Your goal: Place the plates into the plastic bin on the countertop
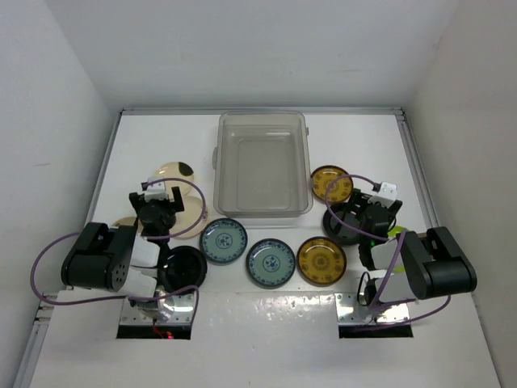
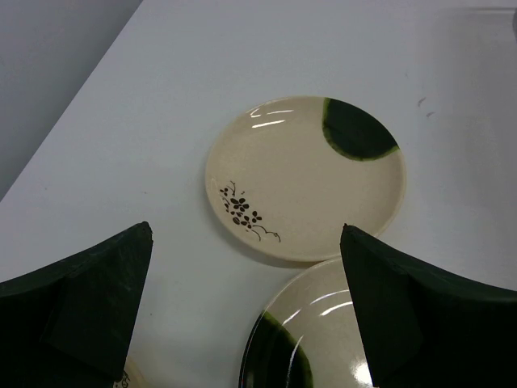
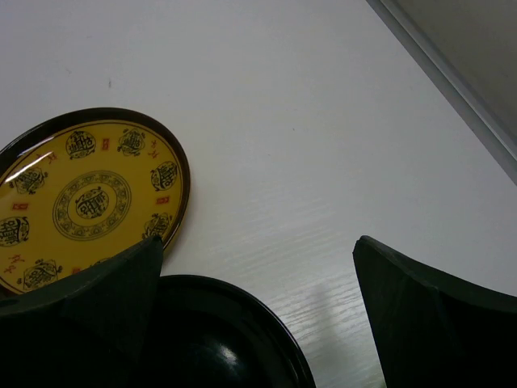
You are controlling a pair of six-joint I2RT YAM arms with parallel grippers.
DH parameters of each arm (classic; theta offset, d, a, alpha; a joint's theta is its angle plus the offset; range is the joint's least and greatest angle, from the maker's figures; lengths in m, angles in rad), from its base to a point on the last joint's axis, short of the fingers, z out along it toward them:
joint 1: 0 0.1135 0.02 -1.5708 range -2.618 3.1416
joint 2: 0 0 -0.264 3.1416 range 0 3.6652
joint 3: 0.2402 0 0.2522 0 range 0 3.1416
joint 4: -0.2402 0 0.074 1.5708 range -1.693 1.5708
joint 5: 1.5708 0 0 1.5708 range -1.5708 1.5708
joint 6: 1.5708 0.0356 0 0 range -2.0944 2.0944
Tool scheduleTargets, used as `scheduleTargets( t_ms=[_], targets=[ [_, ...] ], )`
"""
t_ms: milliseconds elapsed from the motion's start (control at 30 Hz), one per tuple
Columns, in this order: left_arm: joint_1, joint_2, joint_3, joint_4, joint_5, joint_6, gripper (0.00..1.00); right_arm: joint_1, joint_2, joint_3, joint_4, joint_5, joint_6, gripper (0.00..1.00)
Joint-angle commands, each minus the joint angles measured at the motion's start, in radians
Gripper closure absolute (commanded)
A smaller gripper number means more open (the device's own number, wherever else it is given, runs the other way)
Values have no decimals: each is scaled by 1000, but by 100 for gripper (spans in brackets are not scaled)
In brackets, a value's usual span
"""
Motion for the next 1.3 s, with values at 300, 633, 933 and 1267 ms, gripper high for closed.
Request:
scheduleTargets(
  t_ms=[300, 633, 933, 1267],
  targets=[
    [0, -12, 18, 50, 10, -4, 0, 4, -1, -77, 47, 14, 8, 0],
    [38, -243, 267, -628, 93, 63, 0, 101, -167, -6, -149, -29, -118, 0],
    [149, -543, 741, -1119, 271, 178, 0, 173, -357, 649, -1043, 133, -342, 0],
    [369, 387, 1669, -2164, 865, 278, 16, -226, 231, 1361, -1800, -818, 155, 4]
  ],
)
